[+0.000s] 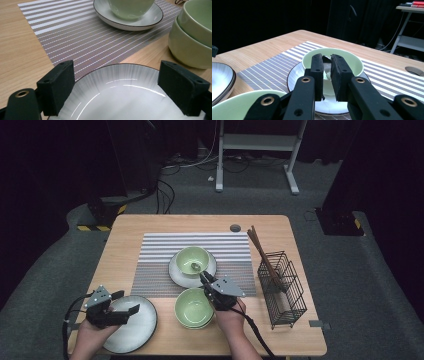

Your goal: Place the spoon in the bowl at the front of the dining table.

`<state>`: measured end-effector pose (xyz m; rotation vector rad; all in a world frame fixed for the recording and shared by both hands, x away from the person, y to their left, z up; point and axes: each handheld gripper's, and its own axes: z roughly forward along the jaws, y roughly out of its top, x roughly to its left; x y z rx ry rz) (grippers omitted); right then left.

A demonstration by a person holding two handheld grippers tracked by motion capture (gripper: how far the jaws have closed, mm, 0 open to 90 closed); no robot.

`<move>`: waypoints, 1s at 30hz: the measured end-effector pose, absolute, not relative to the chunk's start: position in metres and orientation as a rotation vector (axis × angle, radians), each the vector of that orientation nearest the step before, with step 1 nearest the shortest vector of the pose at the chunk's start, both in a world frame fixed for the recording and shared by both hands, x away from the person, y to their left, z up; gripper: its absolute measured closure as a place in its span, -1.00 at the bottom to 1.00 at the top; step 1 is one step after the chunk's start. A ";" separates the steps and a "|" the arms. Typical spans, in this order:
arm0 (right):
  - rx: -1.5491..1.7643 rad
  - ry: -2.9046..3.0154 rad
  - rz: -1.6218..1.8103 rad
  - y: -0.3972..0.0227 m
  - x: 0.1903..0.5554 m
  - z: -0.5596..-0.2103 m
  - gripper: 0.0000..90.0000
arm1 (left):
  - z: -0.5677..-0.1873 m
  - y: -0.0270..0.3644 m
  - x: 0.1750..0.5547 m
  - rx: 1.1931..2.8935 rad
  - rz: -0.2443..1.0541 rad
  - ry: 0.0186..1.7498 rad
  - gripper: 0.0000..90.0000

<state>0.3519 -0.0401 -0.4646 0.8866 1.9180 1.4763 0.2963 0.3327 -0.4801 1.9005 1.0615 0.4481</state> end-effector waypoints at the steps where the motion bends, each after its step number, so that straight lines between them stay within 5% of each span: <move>1: 0.887 1.918 1.475 -0.040 0.352 -0.465 0.75 | -0.480 0.333 0.296 1.901 0.448 1.060 -0.68; 30: 1.004 1.863 1.409 -0.060 0.362 -0.467 0.62 | -0.480 0.333 0.296 1.901 0.446 1.059 -0.67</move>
